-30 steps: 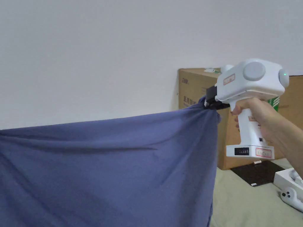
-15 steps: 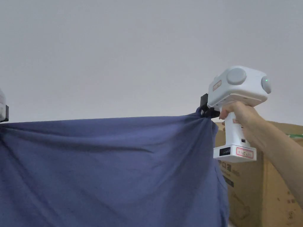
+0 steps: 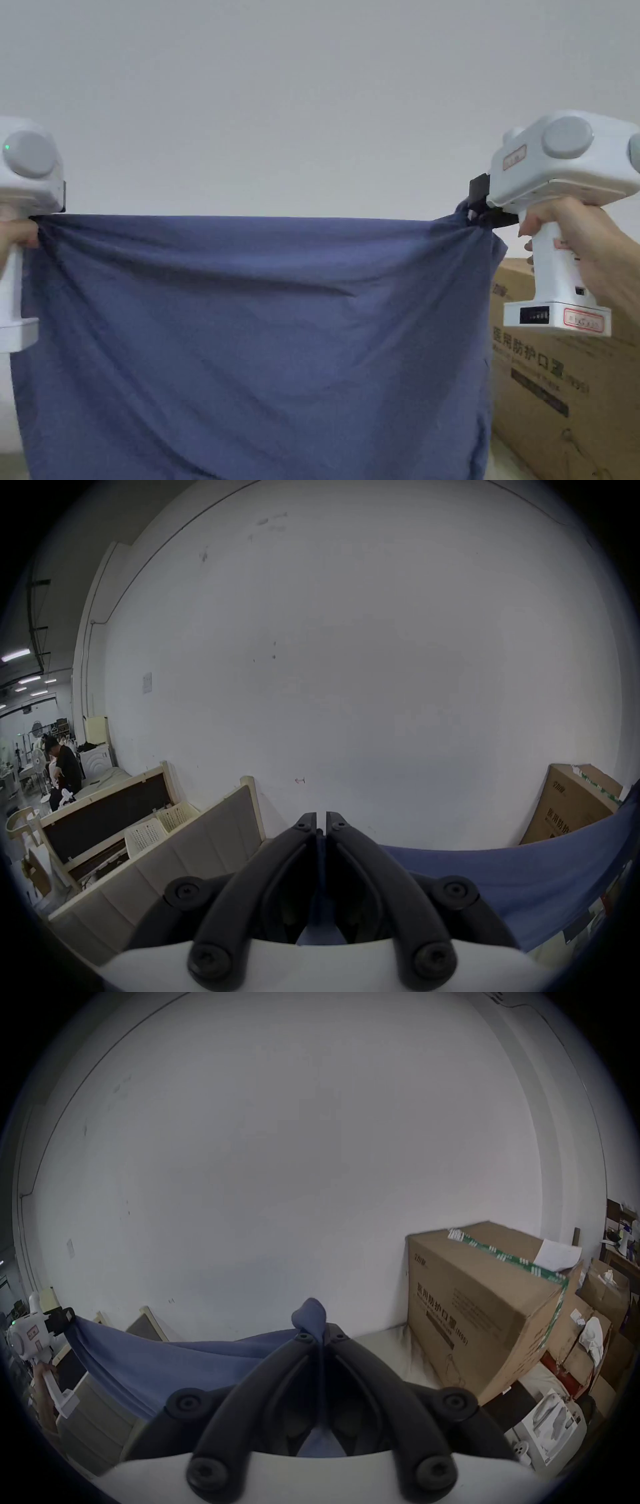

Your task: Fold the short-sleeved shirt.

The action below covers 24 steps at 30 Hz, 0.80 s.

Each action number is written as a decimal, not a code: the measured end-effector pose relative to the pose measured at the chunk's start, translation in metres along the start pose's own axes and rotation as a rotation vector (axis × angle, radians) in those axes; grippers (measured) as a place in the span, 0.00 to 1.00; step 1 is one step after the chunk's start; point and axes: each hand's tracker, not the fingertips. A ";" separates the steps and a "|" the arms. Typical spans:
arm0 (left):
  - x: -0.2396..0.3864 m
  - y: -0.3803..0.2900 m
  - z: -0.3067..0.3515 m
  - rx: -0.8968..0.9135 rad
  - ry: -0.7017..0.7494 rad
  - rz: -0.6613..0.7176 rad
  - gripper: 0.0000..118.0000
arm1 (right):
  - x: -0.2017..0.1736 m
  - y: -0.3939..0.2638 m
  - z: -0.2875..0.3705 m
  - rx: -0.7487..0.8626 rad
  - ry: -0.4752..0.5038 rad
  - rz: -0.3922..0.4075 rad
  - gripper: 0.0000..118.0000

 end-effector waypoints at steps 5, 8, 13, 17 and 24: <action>0.019 -0.097 -0.056 -0.177 -0.012 -0.031 0.02 | 0.022 -0.083 -0.071 -0.169 -0.044 -0.011 0.01; 0.032 -0.180 -0.085 -0.306 -0.003 -0.042 0.02 | 0.039 -0.154 -0.116 -0.298 -0.072 -0.014 0.01; 0.049 -0.335 -0.119 -0.582 -0.028 -0.089 0.02 | 0.074 -0.294 -0.169 -0.552 -0.137 -0.082 0.01; 0.050 -0.425 -0.134 -0.743 -0.006 -0.130 0.02 | 0.097 -0.385 -0.182 -0.720 -0.195 -0.090 0.01; 0.020 -0.444 -0.079 -0.726 -0.075 -0.118 0.02 | 0.131 -0.411 -0.138 -0.713 -0.137 -0.157 0.01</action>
